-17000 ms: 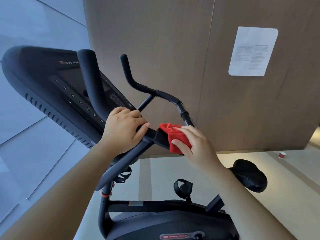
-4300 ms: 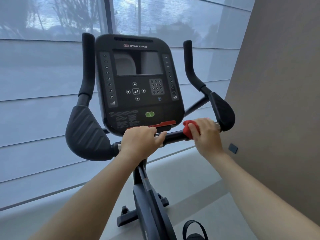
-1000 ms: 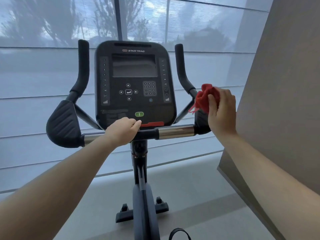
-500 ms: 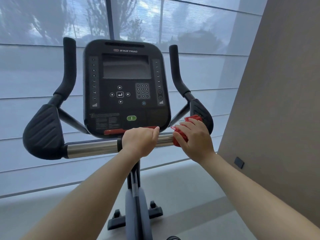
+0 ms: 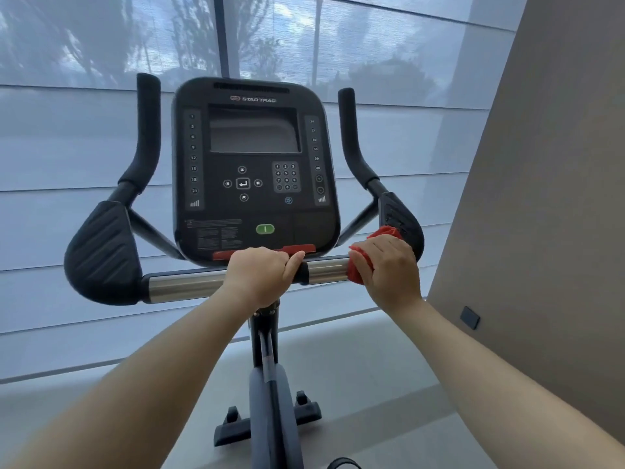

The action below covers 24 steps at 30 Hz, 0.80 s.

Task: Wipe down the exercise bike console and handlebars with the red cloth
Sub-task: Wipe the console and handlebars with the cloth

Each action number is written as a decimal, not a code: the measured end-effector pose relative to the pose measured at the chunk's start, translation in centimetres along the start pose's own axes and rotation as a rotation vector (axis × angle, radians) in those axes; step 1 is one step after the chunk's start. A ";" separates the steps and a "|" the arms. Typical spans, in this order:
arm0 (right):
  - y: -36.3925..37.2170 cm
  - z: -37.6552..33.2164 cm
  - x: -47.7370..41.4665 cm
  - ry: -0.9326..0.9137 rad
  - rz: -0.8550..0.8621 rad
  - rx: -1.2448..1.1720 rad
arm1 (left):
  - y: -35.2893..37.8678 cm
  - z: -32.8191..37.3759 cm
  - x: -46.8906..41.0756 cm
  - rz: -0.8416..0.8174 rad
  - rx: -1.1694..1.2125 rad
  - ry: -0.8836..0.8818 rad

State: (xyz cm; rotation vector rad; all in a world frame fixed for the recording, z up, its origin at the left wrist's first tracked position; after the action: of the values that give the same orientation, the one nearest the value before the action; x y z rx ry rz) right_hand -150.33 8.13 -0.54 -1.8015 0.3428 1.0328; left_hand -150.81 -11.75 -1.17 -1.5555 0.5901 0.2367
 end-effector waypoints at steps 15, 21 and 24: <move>-5.8 6.8 -5.2 0.021 0.157 -0.259 | -1.1 6.1 -4.4 -0.017 0.330 -0.150; -1.0 8.4 -2.9 -0.242 -0.235 -0.242 | 1.3 9.4 -4.6 -0.009 0.060 -0.366; -0.7 9.4 -2.5 -0.281 -0.292 -0.243 | 1.2 9.8 -4.2 0.006 -0.054 -0.394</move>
State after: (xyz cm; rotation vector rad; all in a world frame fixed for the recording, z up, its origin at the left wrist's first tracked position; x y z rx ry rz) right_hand -156.02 16.00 0.43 -1.8198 -0.2210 1.1331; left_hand -152.99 -1.27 -1.00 -1.5054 0.2804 0.5521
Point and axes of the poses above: each hand's wrist, its own x-axis away from the middle knuckle, its own y-axis out of the palm, z = x × y, the point moved 6 cm from there along -x, towards the middle knuckle, and after that the axes turned 1 degree about y, right-handed, at the moved point
